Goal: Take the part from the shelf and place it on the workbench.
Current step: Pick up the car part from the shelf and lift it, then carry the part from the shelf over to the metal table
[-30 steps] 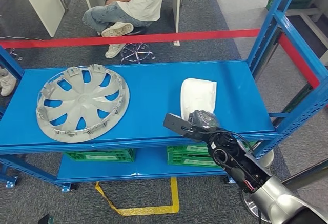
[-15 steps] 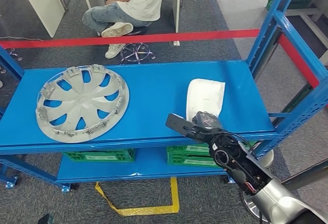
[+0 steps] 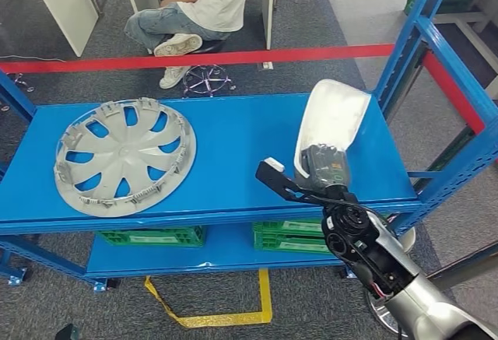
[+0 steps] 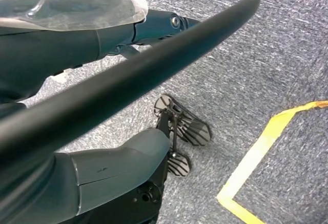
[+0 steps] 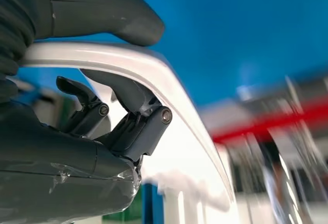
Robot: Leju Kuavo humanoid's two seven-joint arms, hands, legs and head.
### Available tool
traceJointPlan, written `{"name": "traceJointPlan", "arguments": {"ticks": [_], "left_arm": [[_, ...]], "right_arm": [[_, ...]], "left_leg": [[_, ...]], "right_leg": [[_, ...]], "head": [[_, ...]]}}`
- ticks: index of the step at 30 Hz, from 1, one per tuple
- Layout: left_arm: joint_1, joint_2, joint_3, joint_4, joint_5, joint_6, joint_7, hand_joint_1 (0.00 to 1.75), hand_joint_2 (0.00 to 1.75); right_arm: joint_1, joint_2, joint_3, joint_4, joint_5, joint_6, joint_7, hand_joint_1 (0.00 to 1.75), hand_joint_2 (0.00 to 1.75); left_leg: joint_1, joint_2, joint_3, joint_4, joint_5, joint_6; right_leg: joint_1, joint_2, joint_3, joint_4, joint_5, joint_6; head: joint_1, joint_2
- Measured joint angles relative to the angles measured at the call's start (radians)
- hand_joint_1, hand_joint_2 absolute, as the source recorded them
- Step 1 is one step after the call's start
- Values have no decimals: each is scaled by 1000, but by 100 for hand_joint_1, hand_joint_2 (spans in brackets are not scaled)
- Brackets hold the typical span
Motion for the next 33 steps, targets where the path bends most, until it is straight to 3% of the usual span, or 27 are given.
{"name": "traceJointPlan", "arguments": {"ticks": [6, 13, 16, 19, 22, 24, 26, 33], "left_arm": [[1, -1, 0, 0, 0, 4, -9, 0, 175], [1, -1, 0, 0, -1, 4, -15, 0, 175], [1, -2, 0, 0, -3, 5, -17, 0, 175], [1, -3, 0, 0, -2, 8, -18, 0, 175], [1, -3, 0, 0, 1, 13, -19, 0, 175], [0, -3, 0, 0, 2, 13, -19, 0, 175], [0, -4, 0, 0, 4, 13, -19, 0, 175], [0, -4, 0, 0, 7, 13, -19, 0, 175]], "right_arm": [[43, 0, -42, -89, 105, -133, -77, 175, 175], [72, 0, -74, -149, 118, -179, -101, 175, 175], [84, 0, -84, -169, 110, -241, -144, 175, 175], [94, 0, -91, -191, -47, -287, -253, 175, 175], [101, 2, -92, -212, -422, -241, -443, 175, 175], [105, 6, -90, -223, -597, -198, -533, 175, 175], [108, 10, -87, -231, -658, -182, -566, 175, 175], [110, 16, -86, -254, -678, -170, -575, 175, 175]], "left_leg": [[0, 0, 0, 0, 0, 0], [0, 0, 0, 0, 0, 0], [0, 0, 0, 0, 0, 0], [0, 0, 0, 0, 0, 0], [0, 0, 0, 0, 0, 0], [0, 0, 0, 0, 0, 0], [0, 0, 0, 0, 0, 0], [0, 0, 0, -1, 0, 0]], "right_leg": [[0, 0, 0, 0, 0, 0], [0, 0, 0, 0, 0, 0], [0, 0, 0, 0, 0, 0], [0, 0, 0, 0, 0, 0], [0, 0, 0, 0, 0, 0], [0, 0, 0, 0, 0, 0], [0, -1, 0, 0, 0, 0], [0, 0, 0, 0, 0, 0]], "head": [[0, 0], [0, 0], [0, 0], [0, 0], [0, 0], [0, 0], [0, 0], [1, 0]]}}
